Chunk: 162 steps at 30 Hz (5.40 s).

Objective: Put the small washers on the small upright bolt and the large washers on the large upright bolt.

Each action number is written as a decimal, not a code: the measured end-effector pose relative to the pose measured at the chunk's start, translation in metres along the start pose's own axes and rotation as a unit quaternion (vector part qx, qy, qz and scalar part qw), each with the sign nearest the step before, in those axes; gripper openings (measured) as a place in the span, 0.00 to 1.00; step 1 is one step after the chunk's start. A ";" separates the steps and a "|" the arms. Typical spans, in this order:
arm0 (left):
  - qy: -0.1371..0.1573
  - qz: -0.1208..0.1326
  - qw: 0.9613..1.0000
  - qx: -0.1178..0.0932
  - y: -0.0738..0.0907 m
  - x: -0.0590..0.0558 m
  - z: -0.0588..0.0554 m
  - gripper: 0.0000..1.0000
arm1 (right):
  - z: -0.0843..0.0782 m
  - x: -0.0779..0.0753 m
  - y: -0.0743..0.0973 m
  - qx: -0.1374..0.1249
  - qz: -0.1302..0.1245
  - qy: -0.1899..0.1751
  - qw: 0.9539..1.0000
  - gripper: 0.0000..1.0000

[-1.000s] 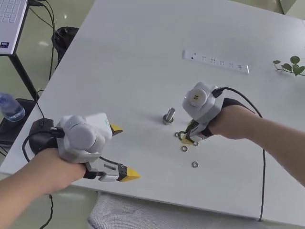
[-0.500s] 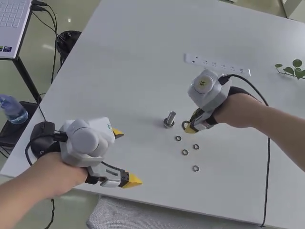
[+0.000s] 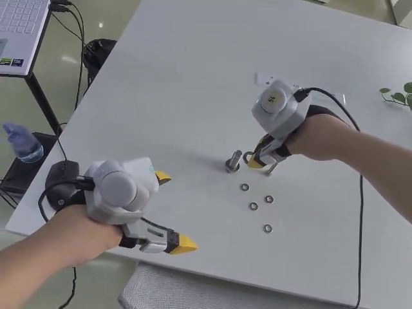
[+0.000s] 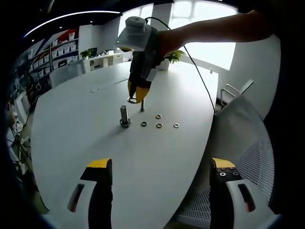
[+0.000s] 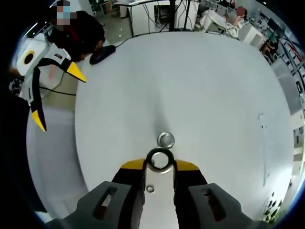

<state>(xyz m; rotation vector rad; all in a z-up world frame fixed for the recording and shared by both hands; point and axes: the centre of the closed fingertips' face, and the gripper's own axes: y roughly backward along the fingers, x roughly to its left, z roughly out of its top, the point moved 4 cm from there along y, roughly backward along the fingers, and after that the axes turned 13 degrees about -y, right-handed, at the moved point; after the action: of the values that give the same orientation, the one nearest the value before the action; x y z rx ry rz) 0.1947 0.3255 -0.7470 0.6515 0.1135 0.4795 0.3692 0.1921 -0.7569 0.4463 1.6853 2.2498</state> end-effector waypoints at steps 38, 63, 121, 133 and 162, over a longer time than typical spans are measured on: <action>-0.002 -0.010 1.000 -0.009 -0.011 0.003 -0.002 0.98 | 0.022 -0.002 -0.024 0.023 0.004 0.016 1.000 0.21; 0.007 -0.014 1.000 -0.002 -0.011 0.004 -0.007 0.93 | 0.017 0.001 -0.042 0.039 -0.006 0.037 0.999 0.22; 0.012 -0.022 1.000 0.013 -0.012 0.003 -0.013 0.86 | 0.013 -0.003 -0.071 0.047 -0.003 0.044 0.998 0.24; 0.014 -0.015 1.000 0.015 -0.012 -0.002 -0.012 0.86 | 0.016 0.003 -0.065 0.034 0.007 0.047 0.998 0.32; 0.006 0.001 1.000 0.015 -0.010 -0.011 0.001 0.86 | 0.020 0.004 -0.010 -0.014 0.011 0.085 0.996 0.34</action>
<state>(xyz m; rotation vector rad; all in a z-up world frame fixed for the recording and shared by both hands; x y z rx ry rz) 0.1895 0.3126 -0.7529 0.6781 0.1307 0.4848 0.3743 0.2140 -0.7612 0.2750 1.7352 2.3840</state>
